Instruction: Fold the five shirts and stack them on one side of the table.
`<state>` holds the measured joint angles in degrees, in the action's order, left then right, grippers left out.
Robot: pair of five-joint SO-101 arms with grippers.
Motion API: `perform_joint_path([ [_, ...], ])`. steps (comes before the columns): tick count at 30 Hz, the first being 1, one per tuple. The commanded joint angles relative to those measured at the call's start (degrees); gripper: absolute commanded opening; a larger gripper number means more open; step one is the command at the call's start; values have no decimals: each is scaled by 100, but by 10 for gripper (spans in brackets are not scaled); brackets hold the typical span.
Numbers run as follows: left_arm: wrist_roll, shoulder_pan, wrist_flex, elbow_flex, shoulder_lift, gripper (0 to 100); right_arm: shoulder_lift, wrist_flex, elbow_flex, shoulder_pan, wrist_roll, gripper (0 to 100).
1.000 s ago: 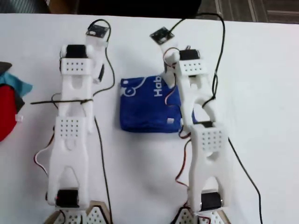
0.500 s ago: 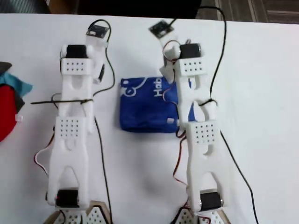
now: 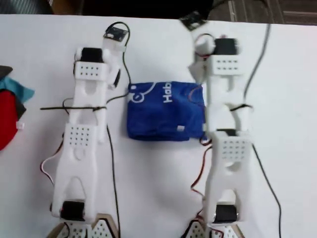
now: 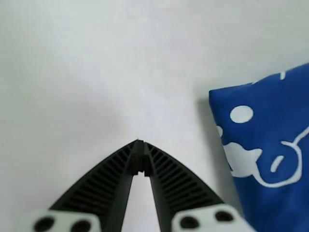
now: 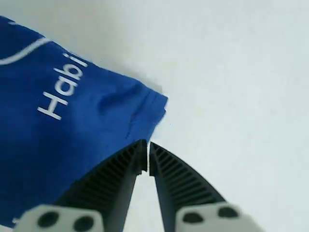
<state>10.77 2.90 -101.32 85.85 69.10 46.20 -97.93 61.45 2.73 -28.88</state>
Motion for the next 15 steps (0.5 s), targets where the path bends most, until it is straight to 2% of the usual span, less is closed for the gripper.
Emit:
perform_joint_path([
  [1,-18,-229,-114,13,-668,27,-549,-31,-492,-655,62,20],
  [5,0,-721,-123,-277,-844,27,-558,-22,-721,-1174,62,20],
  [9,0,-1196,-123,-1613,-1336,27,-549,-22,-730,-1341,62,20],
  [15,18,-1662,-105,-3363,-2778,27,-549,-13,-730,-1279,62,20],
])
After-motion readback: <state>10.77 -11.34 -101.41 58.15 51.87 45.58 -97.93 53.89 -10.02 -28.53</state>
